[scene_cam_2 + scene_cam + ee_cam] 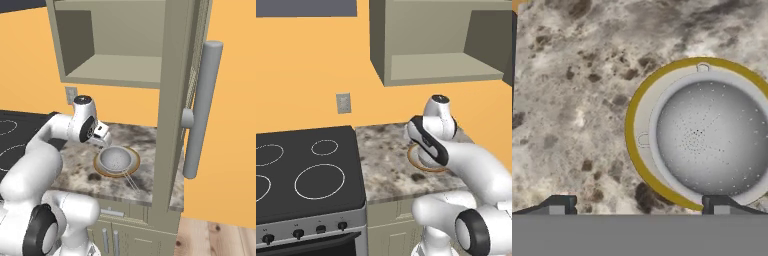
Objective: Open the cabinet and setup a tea strainer by placing it in the bowl upright.
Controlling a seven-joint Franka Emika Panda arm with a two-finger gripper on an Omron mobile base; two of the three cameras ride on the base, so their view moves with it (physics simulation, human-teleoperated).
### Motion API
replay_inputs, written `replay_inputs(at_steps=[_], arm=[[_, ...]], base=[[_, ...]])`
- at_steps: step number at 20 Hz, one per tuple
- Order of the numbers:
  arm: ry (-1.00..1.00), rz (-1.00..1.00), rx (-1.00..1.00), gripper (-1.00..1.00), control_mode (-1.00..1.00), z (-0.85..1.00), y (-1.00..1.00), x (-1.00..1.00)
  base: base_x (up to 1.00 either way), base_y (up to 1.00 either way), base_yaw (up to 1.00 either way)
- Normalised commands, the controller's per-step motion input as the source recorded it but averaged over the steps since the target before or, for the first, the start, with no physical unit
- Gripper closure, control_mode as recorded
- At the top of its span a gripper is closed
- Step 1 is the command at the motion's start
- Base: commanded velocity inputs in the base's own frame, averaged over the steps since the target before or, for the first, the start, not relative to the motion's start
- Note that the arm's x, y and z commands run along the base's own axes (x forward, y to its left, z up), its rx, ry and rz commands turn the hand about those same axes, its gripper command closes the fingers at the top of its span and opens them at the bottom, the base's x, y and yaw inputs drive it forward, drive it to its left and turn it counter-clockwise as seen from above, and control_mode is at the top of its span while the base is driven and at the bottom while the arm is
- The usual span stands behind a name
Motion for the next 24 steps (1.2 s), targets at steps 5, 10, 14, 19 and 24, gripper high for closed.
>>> replay_inputs(at_steps=[5,10,14,19,24], arm=[[0.01,-0.14,0.15,-1.0,-1.0,0.18,0.1,-0.49],[-0.01,-0.08,-0.15,-1.0,-1.0,0.27,0.02,-0.31],[-0.01,-0.04,-0.15,-1.0,-1.0,0.46,0.0,-0.38],[-0.02,0.0,-0.06,-1.0,-1.0,0.53,0.0,-0.21],[-0.02,0.0,0.0,-1.0,-1.0,0.33,0.0,-0.34]], base=[[0.0,0.0,0.0],[0.0,0.0,0.0],[0.0,0.0,0.0],[0.0,0.0,0.0],[0.0,0.0,0.0]])
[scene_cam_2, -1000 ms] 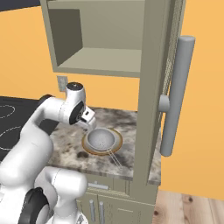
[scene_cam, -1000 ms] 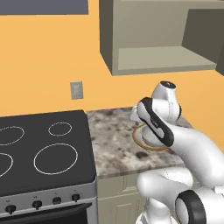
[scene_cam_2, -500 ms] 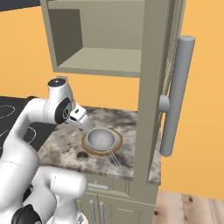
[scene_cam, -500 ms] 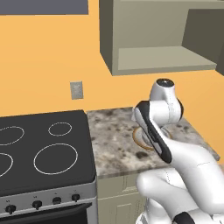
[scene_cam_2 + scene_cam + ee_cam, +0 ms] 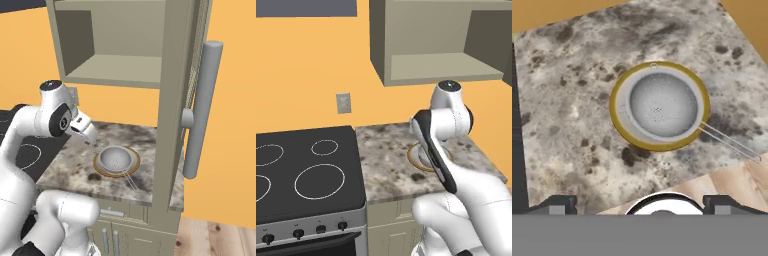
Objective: Open the cabinet and setup a tea strainer by placing it in the bowl upright.
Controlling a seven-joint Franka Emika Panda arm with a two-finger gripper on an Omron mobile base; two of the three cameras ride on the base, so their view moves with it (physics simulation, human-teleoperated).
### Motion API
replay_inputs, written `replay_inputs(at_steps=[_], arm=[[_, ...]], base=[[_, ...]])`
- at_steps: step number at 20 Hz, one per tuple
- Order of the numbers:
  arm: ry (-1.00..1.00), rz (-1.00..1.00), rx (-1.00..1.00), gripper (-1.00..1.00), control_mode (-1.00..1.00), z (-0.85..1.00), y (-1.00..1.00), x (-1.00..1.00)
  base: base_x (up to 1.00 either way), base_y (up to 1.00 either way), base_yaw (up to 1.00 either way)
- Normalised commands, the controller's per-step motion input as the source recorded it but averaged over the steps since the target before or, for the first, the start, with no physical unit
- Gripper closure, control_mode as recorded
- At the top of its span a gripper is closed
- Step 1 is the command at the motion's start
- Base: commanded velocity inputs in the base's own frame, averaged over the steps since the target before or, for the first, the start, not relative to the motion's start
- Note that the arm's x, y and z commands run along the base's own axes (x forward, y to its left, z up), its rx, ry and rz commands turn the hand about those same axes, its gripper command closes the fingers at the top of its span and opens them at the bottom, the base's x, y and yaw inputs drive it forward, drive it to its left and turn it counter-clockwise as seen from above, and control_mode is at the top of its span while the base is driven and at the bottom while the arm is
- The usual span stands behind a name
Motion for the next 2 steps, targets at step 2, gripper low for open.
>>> replay_inputs(at_steps=[2], arm=[[-0.11,0.02,0.0,-1.0,-1.0,0.0,-0.02,-0.35]], base=[[0.0,0.0,0.0]])
